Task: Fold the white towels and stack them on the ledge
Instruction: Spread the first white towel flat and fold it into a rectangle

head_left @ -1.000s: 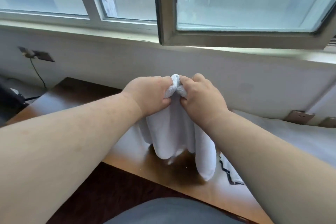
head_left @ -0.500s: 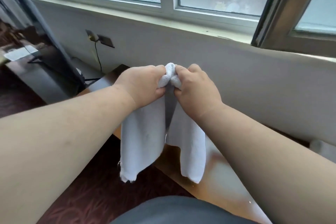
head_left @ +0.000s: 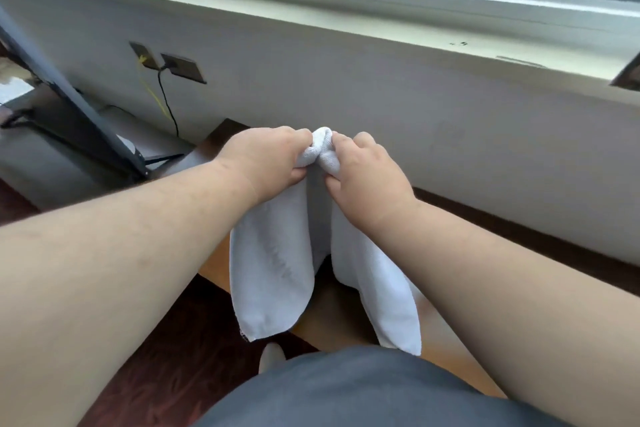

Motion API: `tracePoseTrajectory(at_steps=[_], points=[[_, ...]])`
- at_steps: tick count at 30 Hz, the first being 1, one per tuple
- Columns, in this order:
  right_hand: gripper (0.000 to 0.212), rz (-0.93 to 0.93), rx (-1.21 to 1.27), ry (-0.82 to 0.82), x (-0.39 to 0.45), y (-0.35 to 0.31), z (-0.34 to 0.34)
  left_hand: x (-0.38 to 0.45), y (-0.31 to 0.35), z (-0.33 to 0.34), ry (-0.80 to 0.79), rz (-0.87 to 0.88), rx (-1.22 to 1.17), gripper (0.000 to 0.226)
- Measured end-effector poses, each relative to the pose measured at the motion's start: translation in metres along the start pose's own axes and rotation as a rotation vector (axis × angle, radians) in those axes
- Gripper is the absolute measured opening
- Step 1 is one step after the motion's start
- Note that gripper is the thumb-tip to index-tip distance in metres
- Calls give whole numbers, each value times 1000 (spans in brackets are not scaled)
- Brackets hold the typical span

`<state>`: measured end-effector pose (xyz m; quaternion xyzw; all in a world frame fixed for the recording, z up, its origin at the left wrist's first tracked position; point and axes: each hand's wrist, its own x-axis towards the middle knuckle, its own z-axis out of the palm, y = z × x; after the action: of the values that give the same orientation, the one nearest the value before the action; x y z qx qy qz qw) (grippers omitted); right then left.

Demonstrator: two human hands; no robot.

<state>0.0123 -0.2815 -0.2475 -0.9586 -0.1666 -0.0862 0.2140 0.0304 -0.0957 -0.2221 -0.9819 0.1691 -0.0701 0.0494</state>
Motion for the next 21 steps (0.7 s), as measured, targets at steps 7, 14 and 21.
tracePoseTrajectory(at_steps=[7,14,21], points=[[61,294,162,-139,41,-28,44,62,-71,40,-118,134,-129,26],[68,540,407,-41,54,-33,85,91,-78,70,-398,430,-232,82],[75,587,613,-172,42,-18,82,101,-66,75,-471,673,-127,35]])
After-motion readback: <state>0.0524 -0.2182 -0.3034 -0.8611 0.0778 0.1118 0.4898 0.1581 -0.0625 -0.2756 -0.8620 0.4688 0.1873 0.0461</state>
